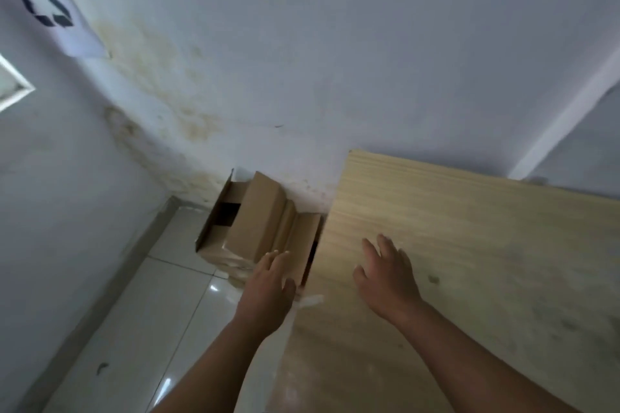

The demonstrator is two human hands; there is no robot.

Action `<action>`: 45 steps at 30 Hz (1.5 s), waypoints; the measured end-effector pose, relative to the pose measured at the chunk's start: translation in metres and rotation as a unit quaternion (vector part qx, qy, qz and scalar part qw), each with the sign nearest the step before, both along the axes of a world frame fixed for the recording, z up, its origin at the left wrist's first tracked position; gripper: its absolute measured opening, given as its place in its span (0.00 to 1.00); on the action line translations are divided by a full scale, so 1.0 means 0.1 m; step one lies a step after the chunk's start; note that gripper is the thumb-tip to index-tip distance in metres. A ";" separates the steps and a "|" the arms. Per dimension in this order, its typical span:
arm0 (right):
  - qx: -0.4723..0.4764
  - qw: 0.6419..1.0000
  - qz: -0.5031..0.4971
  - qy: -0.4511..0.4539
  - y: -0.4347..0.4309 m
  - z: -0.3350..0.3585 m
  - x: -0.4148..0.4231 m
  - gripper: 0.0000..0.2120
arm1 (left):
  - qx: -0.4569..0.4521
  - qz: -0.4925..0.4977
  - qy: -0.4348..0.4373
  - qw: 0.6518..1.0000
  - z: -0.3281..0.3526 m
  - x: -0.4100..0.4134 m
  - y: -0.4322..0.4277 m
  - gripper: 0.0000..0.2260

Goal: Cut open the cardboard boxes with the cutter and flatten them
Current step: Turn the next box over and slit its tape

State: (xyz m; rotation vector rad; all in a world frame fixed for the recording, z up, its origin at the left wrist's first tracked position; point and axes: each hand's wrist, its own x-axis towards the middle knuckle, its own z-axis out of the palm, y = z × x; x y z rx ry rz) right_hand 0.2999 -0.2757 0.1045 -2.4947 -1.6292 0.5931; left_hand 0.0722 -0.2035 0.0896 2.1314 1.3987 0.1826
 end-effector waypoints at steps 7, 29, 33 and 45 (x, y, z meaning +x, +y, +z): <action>0.023 0.999 -0.015 -0.034 0.71 -0.21 -1.09 0.29 | -0.053 -0.032 -0.013 0.998 -0.30 -1.05 0.75 0.23; -0.102 0.945 -0.290 0.108 0.67 -2.81 -2.74 0.30 | -0.194 -0.173 0.031 0.965 -2.82 -1.76 1.26 0.25; -0.089 0.947 -0.290 0.104 0.59 -3.60 -2.81 0.31 | -0.186 -0.187 0.029 0.964 -3.64 -1.70 1.27 0.24; 0.088 0.933 -0.347 -0.022 1.02 -5.39 -1.99 0.36 | 0.013 -0.317 -0.047 0.947 -5.26 -0.84 1.67 0.33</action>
